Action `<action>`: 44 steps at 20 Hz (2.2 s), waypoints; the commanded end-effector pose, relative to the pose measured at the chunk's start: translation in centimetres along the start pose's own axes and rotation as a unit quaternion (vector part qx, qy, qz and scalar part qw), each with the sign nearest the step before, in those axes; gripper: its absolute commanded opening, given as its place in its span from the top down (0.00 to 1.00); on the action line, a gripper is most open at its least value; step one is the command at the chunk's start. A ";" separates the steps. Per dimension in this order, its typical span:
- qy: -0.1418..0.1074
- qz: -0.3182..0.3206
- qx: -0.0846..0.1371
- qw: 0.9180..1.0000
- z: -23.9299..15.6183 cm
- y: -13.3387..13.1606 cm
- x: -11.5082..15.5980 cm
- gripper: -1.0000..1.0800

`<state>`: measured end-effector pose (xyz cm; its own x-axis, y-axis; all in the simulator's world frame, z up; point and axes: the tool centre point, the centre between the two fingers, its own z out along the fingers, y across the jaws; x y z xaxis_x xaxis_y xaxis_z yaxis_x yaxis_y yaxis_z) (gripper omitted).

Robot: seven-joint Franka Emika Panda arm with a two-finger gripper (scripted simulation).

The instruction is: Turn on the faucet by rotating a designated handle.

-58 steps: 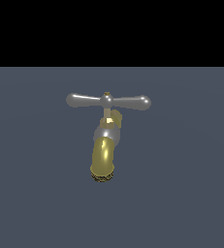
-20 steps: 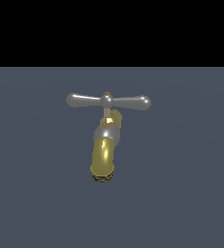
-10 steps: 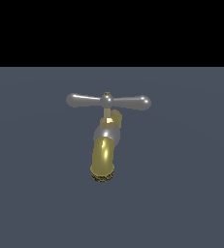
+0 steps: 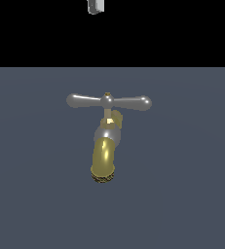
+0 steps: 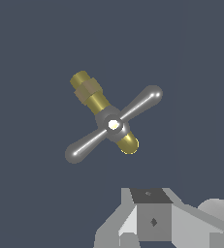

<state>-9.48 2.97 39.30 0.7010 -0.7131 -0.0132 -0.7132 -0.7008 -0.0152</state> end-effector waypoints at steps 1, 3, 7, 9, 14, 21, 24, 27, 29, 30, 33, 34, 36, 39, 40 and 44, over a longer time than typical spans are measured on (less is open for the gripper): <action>-0.001 0.030 0.001 1.000 1.0 -1.1 0.4 1.00; -0.002 0.053 0.001 0.999 1.9 -1.9 0.6 1.00; -0.003 0.099 0.001 0.995 3.7 -3.5 1.1 1.00; -0.003 0.122 0.001 0.992 4.6 -4.2 1.4 1.00; -0.004 0.180 0.000 0.984 7.0 -6.1 1.8 1.00; -0.002 0.260 -0.001 0.966 10.6 -8.5 2.3 1.00; -0.001 0.294 -0.002 0.956 12.2 -9.5 2.4 1.00; 0.001 0.327 -0.003 0.945 13.9 -10.4 2.5 1.00; 0.002 0.348 -0.003 0.937 15.0 -11.0 2.6 1.00; 0.003 0.358 -0.003 0.934 15.5 -11.3 2.6 1.00; 0.004 0.383 -0.004 0.924 16.8 -11.9 2.6 1.00; 0.005 0.391 -0.004 0.920 17.2 -12.1 2.6 1.00; 0.006 0.404 -0.004 0.915 17.9 -12.4 2.6 1.00; 0.008 0.419 -0.004 0.908 18.8 -12.8 2.6 1.00; 0.008 0.423 -0.004 0.906 19.0 -12.9 2.6 1.00; 0.009 0.434 -0.004 0.901 19.6 -13.1 2.6 1.00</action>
<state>1.65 10.65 20.08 -0.1107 -0.9939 -0.0011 -0.9939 0.1107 0.0012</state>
